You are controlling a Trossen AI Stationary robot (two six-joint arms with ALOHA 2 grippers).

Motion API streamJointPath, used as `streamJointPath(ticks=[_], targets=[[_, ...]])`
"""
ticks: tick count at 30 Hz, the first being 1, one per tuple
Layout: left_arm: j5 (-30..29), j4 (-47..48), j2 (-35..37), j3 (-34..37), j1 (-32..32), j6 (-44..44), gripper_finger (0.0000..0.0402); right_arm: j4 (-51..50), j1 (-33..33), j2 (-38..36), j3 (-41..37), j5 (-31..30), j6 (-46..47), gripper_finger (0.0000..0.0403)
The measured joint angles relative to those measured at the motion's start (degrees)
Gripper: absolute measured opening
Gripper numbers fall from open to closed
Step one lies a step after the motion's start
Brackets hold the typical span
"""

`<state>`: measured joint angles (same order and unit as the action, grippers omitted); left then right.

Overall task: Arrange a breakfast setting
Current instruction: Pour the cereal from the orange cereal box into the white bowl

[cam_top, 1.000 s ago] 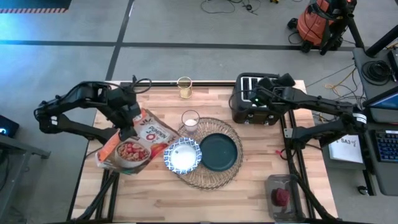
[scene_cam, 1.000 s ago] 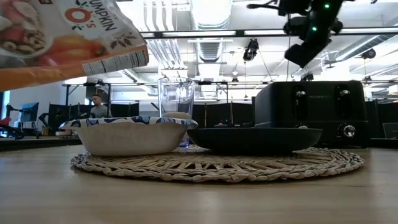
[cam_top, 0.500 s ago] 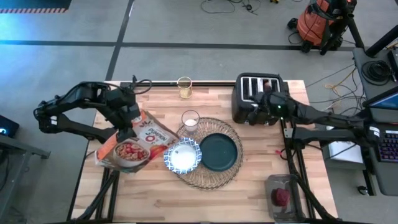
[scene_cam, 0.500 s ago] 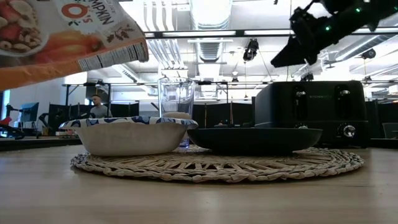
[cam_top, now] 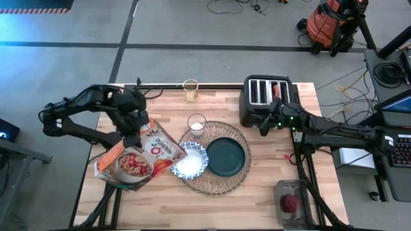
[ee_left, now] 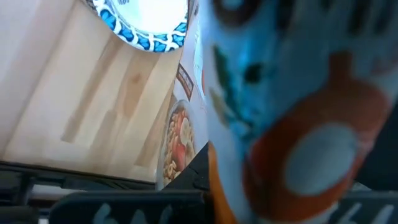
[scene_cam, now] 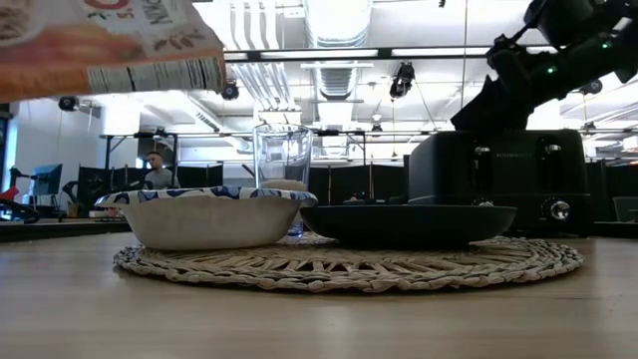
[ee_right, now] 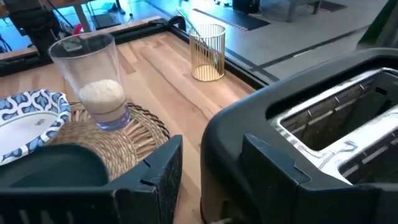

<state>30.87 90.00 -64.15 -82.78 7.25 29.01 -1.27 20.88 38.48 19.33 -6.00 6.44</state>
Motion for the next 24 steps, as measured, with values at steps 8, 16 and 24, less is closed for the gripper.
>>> streamJointPath(ticks=[8,16,24], targets=[[6.13,-0.03,-6.75,0.0,-0.02,1.54,0.0,0.01,0.0,0.11,-0.02,-0.05,0.0,0.0155],[6.27,-0.01,-10.1,0.0,-0.02,2.4,0.0,0.08,0.0,0.15,-0.02,-0.02,0.0,0.0158],[7.38,-0.01,-12.75,0.0,-0.02,8.47,0.0,0.1,0.0,0.15,-0.02,-0.04,0.0,0.0158]])
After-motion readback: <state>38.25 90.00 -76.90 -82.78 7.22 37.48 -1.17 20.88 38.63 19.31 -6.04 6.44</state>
